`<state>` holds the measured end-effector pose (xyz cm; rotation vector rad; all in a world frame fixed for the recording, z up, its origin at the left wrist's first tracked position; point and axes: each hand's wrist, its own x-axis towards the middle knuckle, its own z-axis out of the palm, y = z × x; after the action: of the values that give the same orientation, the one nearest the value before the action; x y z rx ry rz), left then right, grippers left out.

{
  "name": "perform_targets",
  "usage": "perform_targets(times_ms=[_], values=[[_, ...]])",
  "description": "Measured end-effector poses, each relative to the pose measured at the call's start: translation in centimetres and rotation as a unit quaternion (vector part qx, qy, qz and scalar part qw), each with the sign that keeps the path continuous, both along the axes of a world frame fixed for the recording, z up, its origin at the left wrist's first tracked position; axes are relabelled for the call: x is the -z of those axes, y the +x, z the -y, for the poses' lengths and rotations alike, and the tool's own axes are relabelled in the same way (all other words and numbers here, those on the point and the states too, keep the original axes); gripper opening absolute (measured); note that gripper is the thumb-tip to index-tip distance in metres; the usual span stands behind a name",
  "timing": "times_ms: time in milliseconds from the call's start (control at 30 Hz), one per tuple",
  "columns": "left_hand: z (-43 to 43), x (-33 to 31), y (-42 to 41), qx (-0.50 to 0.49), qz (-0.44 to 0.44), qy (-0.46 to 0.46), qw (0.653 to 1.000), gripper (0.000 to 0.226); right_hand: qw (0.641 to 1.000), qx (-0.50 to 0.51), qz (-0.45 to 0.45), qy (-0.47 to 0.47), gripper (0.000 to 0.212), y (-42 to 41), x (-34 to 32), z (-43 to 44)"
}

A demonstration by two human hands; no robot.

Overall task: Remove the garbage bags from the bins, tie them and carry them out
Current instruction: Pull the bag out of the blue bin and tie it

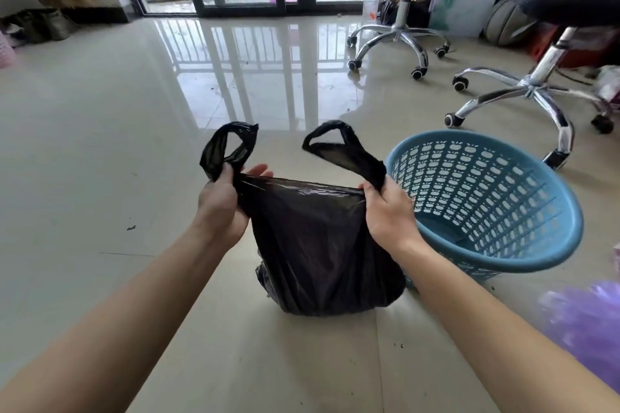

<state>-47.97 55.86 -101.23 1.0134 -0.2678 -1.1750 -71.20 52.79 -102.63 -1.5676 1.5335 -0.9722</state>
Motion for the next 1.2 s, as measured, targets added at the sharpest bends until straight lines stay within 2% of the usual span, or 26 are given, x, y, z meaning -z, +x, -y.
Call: perform_targets(times_ms=[133,200,300,367,467,500,533,567,633,733,800,867,967,1033,1100,1200], values=[[-0.3,-0.4,-0.5,0.028,-0.006,0.009,1.0,0.034,0.995,-0.006,0.085,0.056,0.019,0.1,0.8,-0.9],[-0.6,-0.7,-0.9,0.089,-0.015,0.005,0.996,0.026,0.99,-0.022,0.12,0.077,0.017,-0.1,0.8,-1.1],[-1.2,-0.3,-1.8,0.202,0.05,-0.018,0.978,0.027,0.975,-0.07,0.19,0.093,0.022,0.1,0.2,-1.5],[-1.3,0.2,-1.9,0.227,0.103,-0.03,0.968,0.035,0.983,-0.117,0.119,0.069,0.031,0.2,0.1,-1.9],[-1.5,0.4,-1.6,0.269,0.143,-0.036,0.952,0.025,0.981,-0.189,-0.034,0.032,0.042,0.4,0.6,-2.3],[-1.7,0.3,-1.6,0.293,0.17,-0.04,0.94,0.028,0.977,-0.204,-0.053,0.039,0.043,0.6,0.8,-2.4],[-1.9,0.3,-1.5,0.312,0.196,-0.041,0.929,0.042,0.972,-0.218,-0.07,0.052,0.043,0.7,1.0,-2.4],[-2.2,0.4,-1.6,0.331,0.215,-0.05,0.917,0.053,0.965,-0.238,-0.089,0.063,0.043,0.9,1.1,-2.5],[-2.5,0.5,-1.8,0.349,0.208,-0.059,0.912,0.057,0.943,-0.301,-0.126,0.066,0.043,1.2,1.1,-2.7],[-3.0,0.0,-2.3,0.358,0.175,-0.027,0.917,0.034,0.898,-0.395,-0.191,0.04,0.04,1.5,1.0,-3.4],[-3.1,-0.2,-2.5,0.363,0.184,0.023,0.913,0.043,0.884,-0.417,-0.208,0.029,0.039,1.3,1.3,-3.6],[-3.1,-0.3,-3.0,0.338,0.155,0.03,0.928,0.029,0.896,-0.409,-0.171,0.016,0.034,0.8,1.7,-3.6],[-2.7,-0.3,-3.3,0.266,0.063,0.017,0.962,0.025,0.942,-0.319,-0.106,-0.019,0.021,-0.5,1.6,-3.1],[-2.4,-0.1,-2.9,0.242,0.032,0.012,0.97,0.022,0.956,-0.272,-0.102,-0.037,0.029,-1.6,1.6,-2.7],[-2.2,0.0,-2.3,0.27,0.04,0.006,0.962,0.025,0.963,-0.253,-0.081,-0.038,0.034,-2.4,1.7,-2.8],[-2.4,0.5,-2.2,0.349,0.072,0.001,0.934,0.035,0.976,-0.218,-0.009,-0.029,0.031,-2.4,2.0,-2.9]])
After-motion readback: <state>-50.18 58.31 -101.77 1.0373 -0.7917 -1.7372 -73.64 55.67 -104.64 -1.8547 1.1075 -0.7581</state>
